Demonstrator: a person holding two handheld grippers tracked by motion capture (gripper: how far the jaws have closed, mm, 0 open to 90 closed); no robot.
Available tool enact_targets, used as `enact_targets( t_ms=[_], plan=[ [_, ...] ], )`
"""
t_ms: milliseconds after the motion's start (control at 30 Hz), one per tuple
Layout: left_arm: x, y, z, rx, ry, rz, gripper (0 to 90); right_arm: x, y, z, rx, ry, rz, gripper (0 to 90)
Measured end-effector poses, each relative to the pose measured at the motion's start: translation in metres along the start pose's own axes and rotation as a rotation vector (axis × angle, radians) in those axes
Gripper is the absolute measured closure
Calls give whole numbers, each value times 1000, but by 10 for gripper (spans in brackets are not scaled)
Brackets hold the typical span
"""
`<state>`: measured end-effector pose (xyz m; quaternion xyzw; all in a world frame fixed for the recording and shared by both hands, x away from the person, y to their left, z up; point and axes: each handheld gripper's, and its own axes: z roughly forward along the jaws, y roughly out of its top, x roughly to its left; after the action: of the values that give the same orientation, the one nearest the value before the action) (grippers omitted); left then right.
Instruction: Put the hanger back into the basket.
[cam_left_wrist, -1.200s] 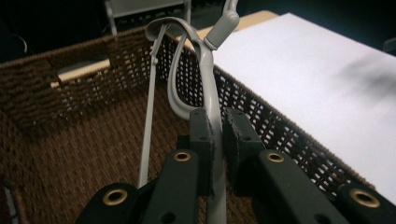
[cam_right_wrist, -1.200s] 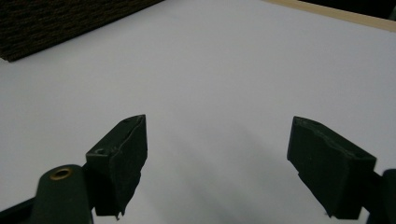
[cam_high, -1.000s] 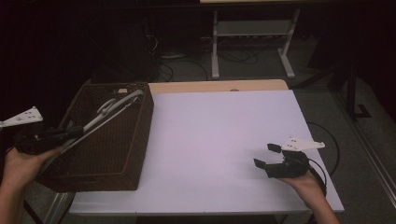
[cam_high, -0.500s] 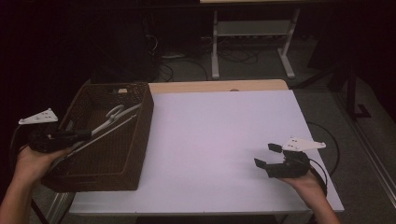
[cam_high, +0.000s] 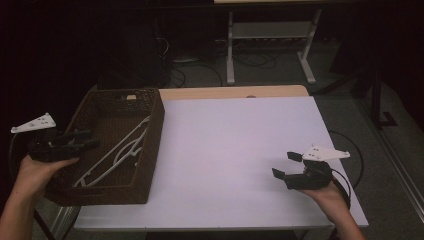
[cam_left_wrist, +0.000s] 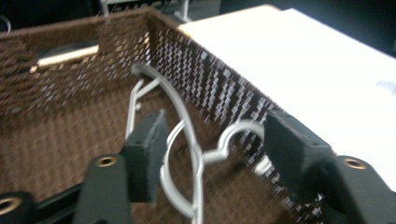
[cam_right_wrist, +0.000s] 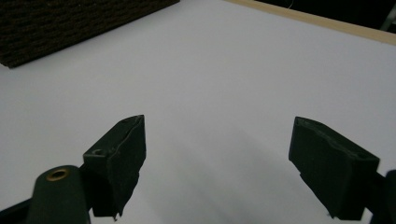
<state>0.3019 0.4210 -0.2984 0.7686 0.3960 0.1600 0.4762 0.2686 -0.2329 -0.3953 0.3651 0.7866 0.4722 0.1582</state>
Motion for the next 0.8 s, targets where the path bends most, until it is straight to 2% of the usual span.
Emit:
enact_targets(
  t_ms=[167,333,533,700,800],
  plan=[
    [-18,14,6,-66,-39,11,249,-1,12,-3,-34,-1,-3,162],
    [-44,29,17,-117,-79,39,152,-2,25,-6,-72,0,1,133],
    [-70,37,33,-174,-126,58,104,-2,40,-11,-123,-14,-12,91],
    [-90,39,51,-215,-178,64,72,-2,51,-13,-169,-26,-17,20],
    [-101,39,60,-231,-190,80,58,-2,56,-13,-193,-23,-28,10]
  ],
)
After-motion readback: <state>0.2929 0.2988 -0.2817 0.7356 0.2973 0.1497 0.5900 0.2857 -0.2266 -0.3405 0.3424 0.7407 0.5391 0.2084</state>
